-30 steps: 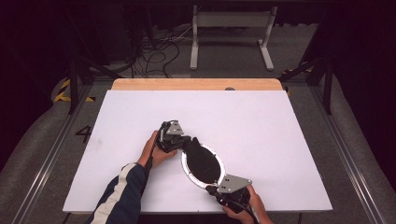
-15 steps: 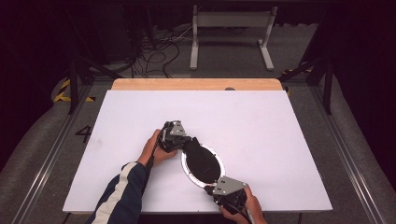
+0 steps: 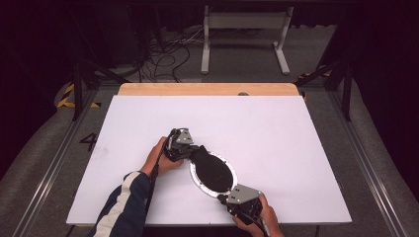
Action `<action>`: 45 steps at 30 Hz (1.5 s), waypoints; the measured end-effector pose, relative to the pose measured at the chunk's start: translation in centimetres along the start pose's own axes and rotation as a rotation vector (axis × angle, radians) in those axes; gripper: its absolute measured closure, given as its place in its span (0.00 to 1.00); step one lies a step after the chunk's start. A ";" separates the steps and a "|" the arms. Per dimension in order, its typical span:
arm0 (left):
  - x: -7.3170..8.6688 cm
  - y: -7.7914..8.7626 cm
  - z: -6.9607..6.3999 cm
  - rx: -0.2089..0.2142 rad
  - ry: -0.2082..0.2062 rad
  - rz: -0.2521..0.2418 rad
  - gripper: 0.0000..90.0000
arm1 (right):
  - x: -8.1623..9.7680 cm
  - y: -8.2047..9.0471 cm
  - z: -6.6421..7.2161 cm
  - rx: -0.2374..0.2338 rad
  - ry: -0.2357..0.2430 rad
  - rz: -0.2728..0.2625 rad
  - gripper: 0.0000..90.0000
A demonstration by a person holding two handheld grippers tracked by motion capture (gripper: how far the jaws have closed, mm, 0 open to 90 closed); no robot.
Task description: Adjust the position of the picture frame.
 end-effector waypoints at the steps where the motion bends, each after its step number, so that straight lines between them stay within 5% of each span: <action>1: 0.0 0.0 0.0 0.000 0.000 0.000 1.00 | 0.0 0.0 0.0 -0.002 -0.003 0.002 1.00; 21: 2.2 2.1 -0.1 0.002 0.004 0.016 1.00 | -0.4 -0.3 -1.2 0.051 -0.028 0.034 1.00; 28: 2.8 2.6 -0.2 0.011 0.031 0.003 1.00 | -0.6 -0.4 -2.0 0.066 -0.070 0.045 1.00; 45: 4.2 3.9 -1.1 0.017 0.072 -0.012 1.00 | -0.4 -0.4 -5.6 0.146 -0.150 0.045 1.00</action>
Point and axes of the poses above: each handheld gripper's, and its own axes: y roughly backward along the jaws, x roughly out of its underside, z roughly to its left, the point moved 5 cm from there along -y, roughly forward along the jaws, and after that the axes turned 3 degrees about -y, right-handed, at the moved point
